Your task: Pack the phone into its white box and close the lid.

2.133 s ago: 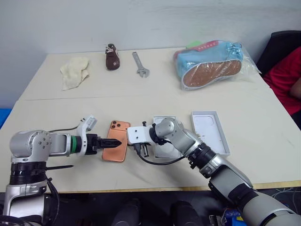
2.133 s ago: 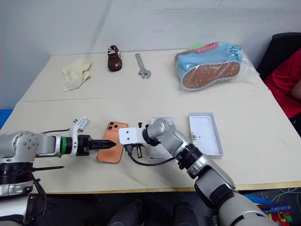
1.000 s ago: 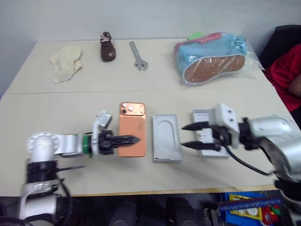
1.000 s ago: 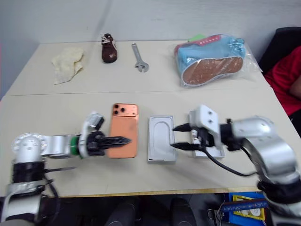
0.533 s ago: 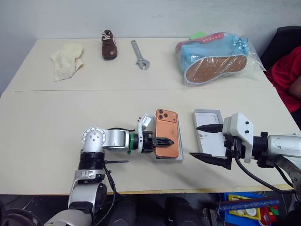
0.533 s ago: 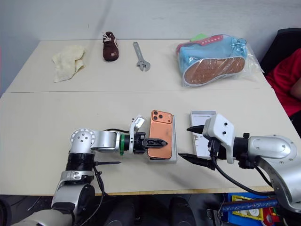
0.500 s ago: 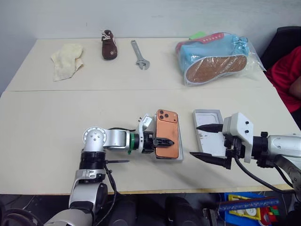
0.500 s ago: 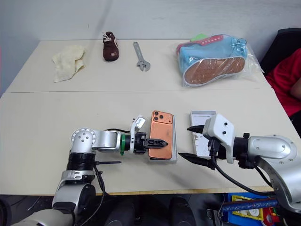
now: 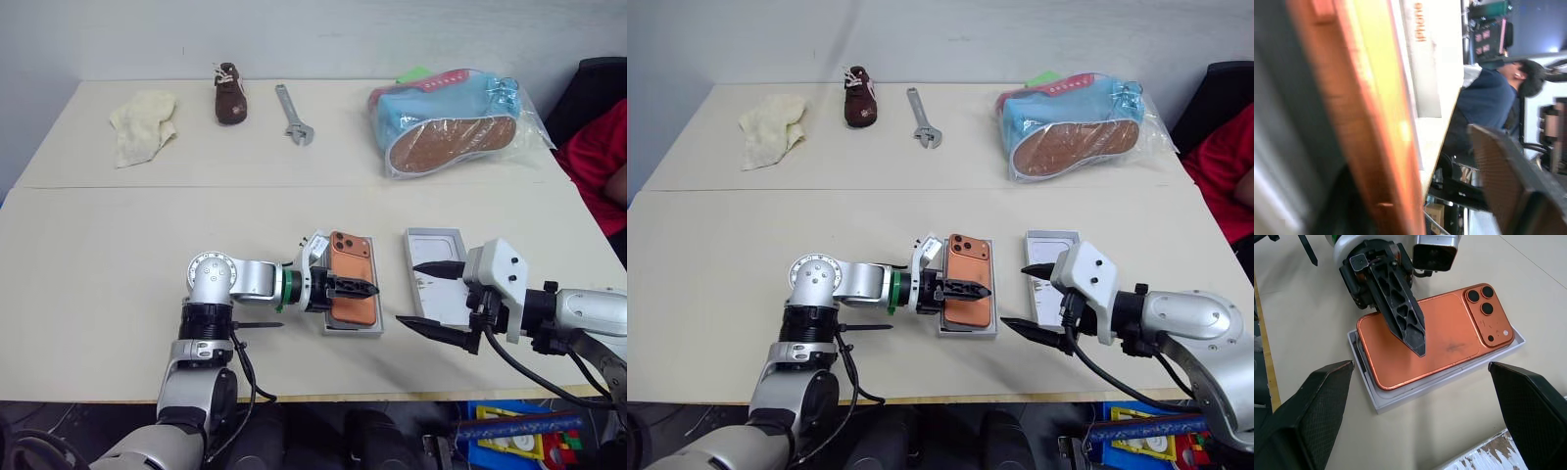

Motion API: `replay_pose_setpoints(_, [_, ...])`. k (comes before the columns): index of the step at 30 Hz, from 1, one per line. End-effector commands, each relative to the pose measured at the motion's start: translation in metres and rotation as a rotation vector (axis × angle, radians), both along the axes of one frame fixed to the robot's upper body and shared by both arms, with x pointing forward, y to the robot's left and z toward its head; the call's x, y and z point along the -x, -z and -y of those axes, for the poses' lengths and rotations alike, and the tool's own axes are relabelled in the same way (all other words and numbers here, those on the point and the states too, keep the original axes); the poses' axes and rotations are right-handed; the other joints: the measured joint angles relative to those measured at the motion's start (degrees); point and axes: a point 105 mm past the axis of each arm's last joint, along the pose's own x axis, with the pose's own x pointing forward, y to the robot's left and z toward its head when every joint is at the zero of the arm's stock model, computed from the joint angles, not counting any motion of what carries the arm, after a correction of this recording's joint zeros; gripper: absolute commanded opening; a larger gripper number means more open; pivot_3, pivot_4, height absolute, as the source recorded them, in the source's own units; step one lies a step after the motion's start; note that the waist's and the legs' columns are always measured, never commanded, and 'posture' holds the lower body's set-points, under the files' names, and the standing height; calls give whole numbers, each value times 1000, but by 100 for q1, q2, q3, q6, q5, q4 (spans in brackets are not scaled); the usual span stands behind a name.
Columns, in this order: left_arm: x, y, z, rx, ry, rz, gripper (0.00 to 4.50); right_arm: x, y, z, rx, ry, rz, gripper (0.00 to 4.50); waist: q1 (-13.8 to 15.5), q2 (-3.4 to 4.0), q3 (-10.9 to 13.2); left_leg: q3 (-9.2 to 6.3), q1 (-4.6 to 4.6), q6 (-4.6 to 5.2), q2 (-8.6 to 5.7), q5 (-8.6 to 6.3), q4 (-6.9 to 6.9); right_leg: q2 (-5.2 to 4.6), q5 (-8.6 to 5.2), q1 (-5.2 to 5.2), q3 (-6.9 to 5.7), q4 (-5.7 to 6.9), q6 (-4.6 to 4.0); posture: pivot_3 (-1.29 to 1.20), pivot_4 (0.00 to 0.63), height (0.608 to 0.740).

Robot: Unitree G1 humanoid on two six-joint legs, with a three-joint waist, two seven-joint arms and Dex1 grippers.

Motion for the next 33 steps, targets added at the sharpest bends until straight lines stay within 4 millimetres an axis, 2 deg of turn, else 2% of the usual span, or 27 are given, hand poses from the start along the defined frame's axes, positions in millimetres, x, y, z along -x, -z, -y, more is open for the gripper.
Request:
replay_pose_setpoints(1, [4,-13,-1,-8,59,82,4150,4,-10,-2,10,-13,58,4500,-6,0,0,0,1,0,1,0,0,1,0,0,0,1,0,0,150,740])
replay_pose_setpoints(2, [6,-16,-3,-22,80,112,4415,4,-10,-3,11,-12,57,4500,-11,0,0,0,1,-1,2,0,0,1,0,1,0,1,0,0,150,740])
replay_pose_setpoints(12, [19,-30,-15,-66,183,246,4415,5,-6,-2,4,2,54,4500,-3,3,2,-4,-1,-2,5,1,1,2,0,1,8,-3,-1,0,150,740])
replay_pose_setpoints(21, [14,-28,-1,-74,190,274,4415,3,-7,-4,-7,6,52,4500,9,4,2,-9,-1,1,3,0,4,0,0,6,11,-5,-1,0,150,740])
replay_pose_setpoints(27, [17,-29,-20,-138,225,367,4415,5,-5,-2,-8,17,43,4500,-21,6,4,-8,0,0,7,1,3,2,0,3,13,-2,-1,0,150,740])
replay_pose_setpoints(33, [28,-40,-48,-135,267,461,4415,5,-1,3,9,61,18,4500,-14,10,6,-12,-1,0,6,0,2,-3,-1,6,40,-7,-4,0,150,740])
